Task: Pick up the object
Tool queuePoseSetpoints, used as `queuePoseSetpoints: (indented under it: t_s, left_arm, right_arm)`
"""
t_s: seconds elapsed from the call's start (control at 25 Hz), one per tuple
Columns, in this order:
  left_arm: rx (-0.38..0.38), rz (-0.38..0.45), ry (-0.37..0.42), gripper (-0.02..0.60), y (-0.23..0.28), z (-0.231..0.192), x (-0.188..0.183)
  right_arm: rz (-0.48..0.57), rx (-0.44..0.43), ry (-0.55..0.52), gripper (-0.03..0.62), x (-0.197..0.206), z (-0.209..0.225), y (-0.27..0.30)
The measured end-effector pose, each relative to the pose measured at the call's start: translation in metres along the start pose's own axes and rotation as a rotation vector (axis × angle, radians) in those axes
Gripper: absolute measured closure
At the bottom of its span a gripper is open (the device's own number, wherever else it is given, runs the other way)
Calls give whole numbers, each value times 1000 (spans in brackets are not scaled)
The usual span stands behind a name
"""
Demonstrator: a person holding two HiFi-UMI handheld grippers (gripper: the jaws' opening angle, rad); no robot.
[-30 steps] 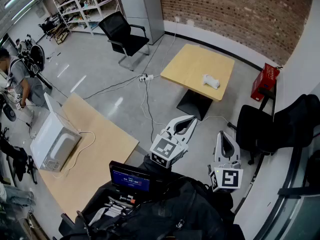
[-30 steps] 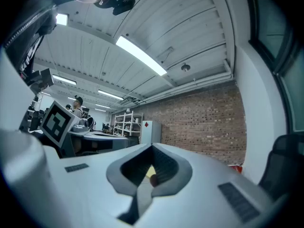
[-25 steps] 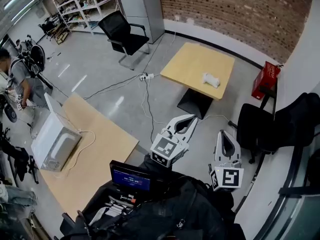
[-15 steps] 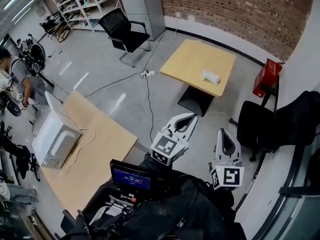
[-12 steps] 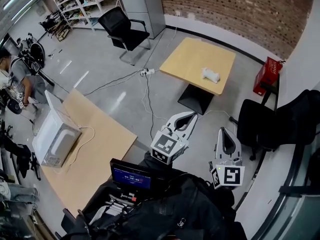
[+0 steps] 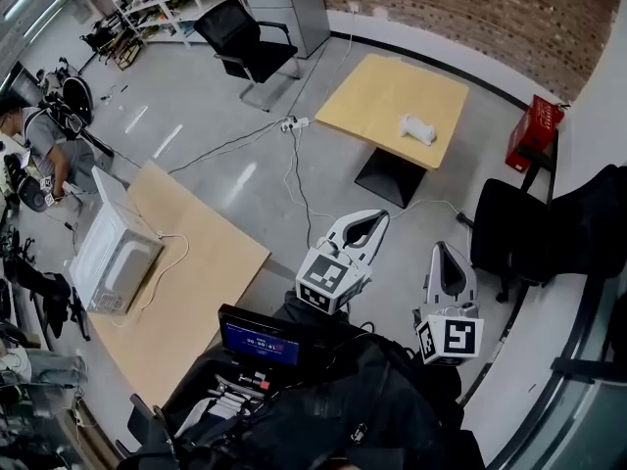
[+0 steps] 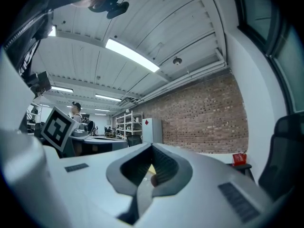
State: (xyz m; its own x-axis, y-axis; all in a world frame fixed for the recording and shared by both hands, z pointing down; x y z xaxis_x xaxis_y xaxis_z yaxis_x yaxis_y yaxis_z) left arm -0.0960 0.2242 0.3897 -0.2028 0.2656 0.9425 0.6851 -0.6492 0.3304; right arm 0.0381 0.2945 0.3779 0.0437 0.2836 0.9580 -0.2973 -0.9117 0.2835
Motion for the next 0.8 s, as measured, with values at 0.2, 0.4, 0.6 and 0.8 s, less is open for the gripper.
queuePoseSetpoints:
  t_s: [0.2, 0.4, 0.6, 0.8]
  left_arm:
    - [10, -8, -7, 584, 9, -4, 2]
    - [32, -2, -16, 584, 30, -20, 0]
    - [66, 0, -19, 584, 59, -39, -10]
    - [80, -1, -28, 584, 93, -75, -24]
  right_arm:
    - [-17, -4, 11, 589, 4, 4, 11]
    - [-26, 19, 18, 589, 3, 14, 29]
    - [-35, 53, 26, 589, -9, 31, 56]
    - [-42, 66, 24, 589, -26, 45, 100]
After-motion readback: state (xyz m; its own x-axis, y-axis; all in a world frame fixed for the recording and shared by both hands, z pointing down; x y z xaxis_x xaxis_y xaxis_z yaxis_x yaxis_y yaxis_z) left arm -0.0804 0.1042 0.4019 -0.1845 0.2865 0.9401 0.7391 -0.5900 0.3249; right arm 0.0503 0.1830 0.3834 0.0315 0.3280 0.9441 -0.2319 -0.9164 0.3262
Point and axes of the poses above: the fingertips, and each gripper's own axes: y forward along the fingers, z to its right, x out of its underside, the point moved 4 cm from there along -y, backward along the fingers, and after that the axes turned 15 degrees about -z, right-handed, at the moved point
